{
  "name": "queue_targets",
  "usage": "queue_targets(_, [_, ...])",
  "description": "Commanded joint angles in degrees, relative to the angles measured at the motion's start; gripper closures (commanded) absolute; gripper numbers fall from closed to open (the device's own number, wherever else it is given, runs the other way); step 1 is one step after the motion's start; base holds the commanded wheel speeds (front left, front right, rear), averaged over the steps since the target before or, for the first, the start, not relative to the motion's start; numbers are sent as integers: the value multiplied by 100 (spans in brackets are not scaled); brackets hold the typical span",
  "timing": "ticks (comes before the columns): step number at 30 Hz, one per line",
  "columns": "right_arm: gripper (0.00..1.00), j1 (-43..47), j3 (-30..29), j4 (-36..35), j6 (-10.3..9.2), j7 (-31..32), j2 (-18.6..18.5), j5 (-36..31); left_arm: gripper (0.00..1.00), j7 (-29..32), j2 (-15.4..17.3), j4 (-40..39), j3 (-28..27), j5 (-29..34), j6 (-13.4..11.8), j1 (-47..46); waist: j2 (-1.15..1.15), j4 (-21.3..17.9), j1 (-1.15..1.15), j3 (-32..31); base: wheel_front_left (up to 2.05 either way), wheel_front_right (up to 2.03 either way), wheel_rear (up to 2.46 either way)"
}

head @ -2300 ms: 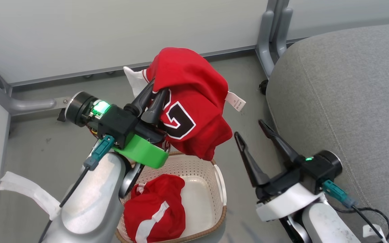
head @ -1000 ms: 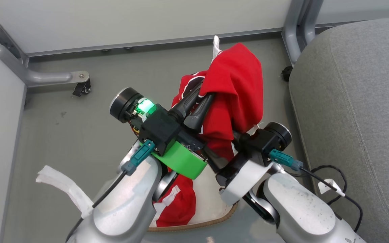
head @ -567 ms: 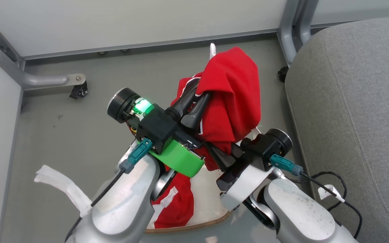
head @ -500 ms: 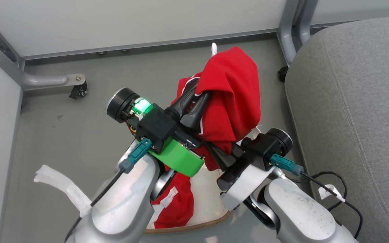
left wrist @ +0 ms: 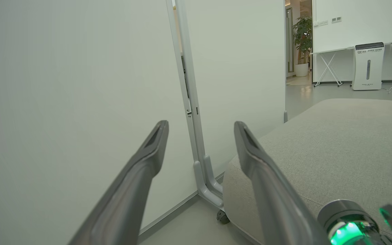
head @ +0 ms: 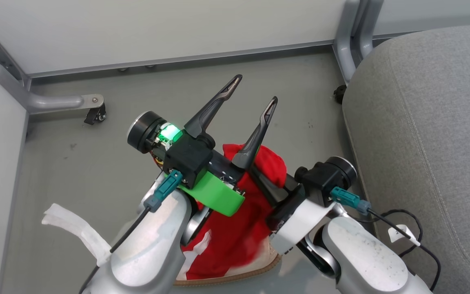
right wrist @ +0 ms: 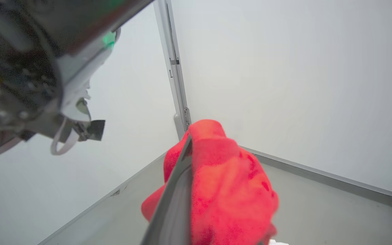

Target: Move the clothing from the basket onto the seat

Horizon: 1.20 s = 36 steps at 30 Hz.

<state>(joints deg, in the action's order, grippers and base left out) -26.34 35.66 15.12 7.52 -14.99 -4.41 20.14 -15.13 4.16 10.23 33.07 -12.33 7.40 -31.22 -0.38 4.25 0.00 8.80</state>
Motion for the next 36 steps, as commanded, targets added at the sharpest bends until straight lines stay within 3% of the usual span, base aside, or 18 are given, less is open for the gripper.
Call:
queue_targets(1, [100,46,-62,-34,-6,-23,1,-38,0,-3,-21,15,-16,64,13,81,38,-7,0,-6,0,0,0])
queue_targets(17, [100,272,-747,-257,-6,-24,-77,-289,0,-2,96,32,16,70,13,183,38,-322,0,26,0,0,0])
queue_targets(36, [100,748,-2131,-839,-6,-23,-191,-654,0,-1,315,234,342,39,12,-53,38,-1330,0,546,0,0,0])
